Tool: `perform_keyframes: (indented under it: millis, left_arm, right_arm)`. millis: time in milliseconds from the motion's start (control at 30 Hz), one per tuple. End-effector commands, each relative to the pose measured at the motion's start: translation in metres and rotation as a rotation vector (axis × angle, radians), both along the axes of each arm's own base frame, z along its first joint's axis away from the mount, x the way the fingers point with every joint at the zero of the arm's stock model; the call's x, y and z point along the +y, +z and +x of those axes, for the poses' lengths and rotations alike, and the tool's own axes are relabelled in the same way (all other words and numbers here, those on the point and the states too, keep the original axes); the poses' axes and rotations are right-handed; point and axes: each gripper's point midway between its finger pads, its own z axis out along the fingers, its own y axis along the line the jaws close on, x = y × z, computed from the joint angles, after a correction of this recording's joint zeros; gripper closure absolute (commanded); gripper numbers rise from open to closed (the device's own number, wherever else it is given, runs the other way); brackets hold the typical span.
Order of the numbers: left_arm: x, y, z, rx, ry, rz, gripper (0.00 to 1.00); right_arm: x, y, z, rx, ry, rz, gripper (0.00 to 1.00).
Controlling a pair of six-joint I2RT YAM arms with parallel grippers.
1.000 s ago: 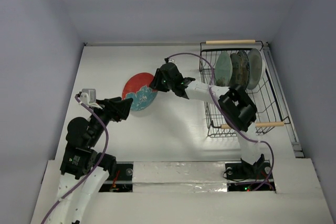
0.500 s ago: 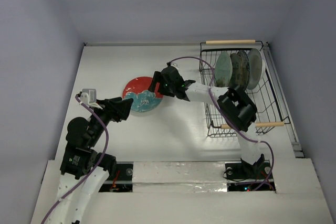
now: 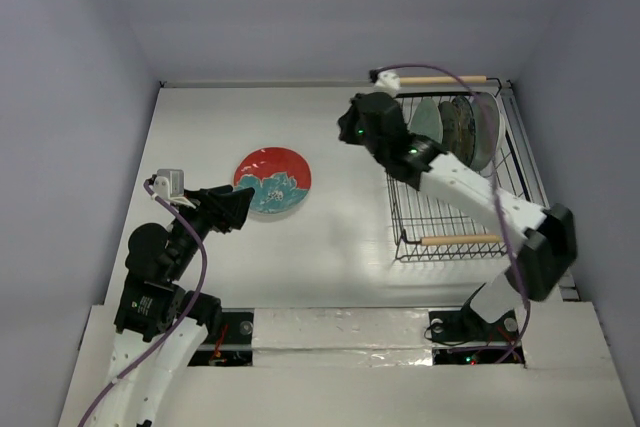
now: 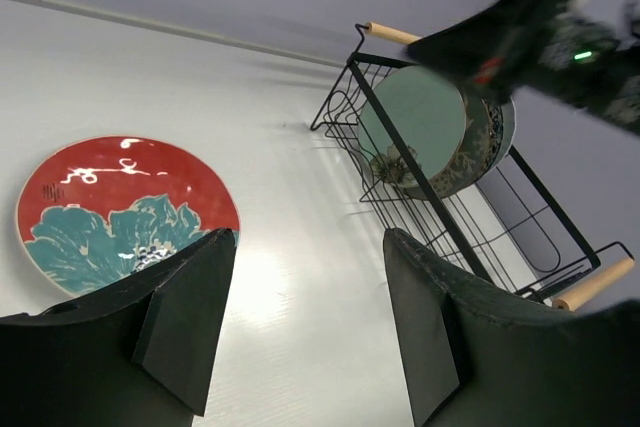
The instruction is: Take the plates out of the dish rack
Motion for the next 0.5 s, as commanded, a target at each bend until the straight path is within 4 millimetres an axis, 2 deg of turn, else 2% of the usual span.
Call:
perform_keyframes:
  millis: [0,67,100,133,200,233,333,467]
  left_arm:
    - [-0.001,0.01,0.0,-0.045,-0.007,-0.011,0.42]
    - [-0.001,0.011,0.0,-0.046,-0.007,-0.011,0.42]
    - [-0.001,0.012,0.0,-0.049,-0.006,-0.012,0.43]
    - [0.0,0.012,0.0,-0.049,-0.004,-0.012,0.43]
    - [0.0,0.011,0.0,-0.05,-0.003,-0.011,0.44]
    - [0.0,0.011,-0.001,-0.053,-0.001,-0.012,0.45]
    - [0.001,0.012,-0.001,-0.052,0.0,-0.013,0.46]
    - [0.001,0.011,0.0,-0.051,0.002,-0.013,0.46]
  right_arm:
    - [-0.112,0.014,0.006,-0.047,-0.262,-0.197,1.0]
    - [-0.151,0.019,-0.006,-0.05,-0.324,-0.249,1.0]
    - [-0.175,0.02,-0.005,-0.047,-0.38,-0.267,1.0]
    - [-0.19,0.026,-0.011,-0.055,-0.396,-0.276,0.92]
    - [-0.212,0.014,-0.014,-0.015,-0.426,-0.319,0.76]
    - [-0.228,0.011,-0.012,0.004,-0.458,-0.335,0.62]
    - [-0.246,-0.009,-0.008,0.063,-0.469,-0.362,0.5]
    - [-0.246,-0.026,0.006,0.087,-0.426,-0.341,0.5]
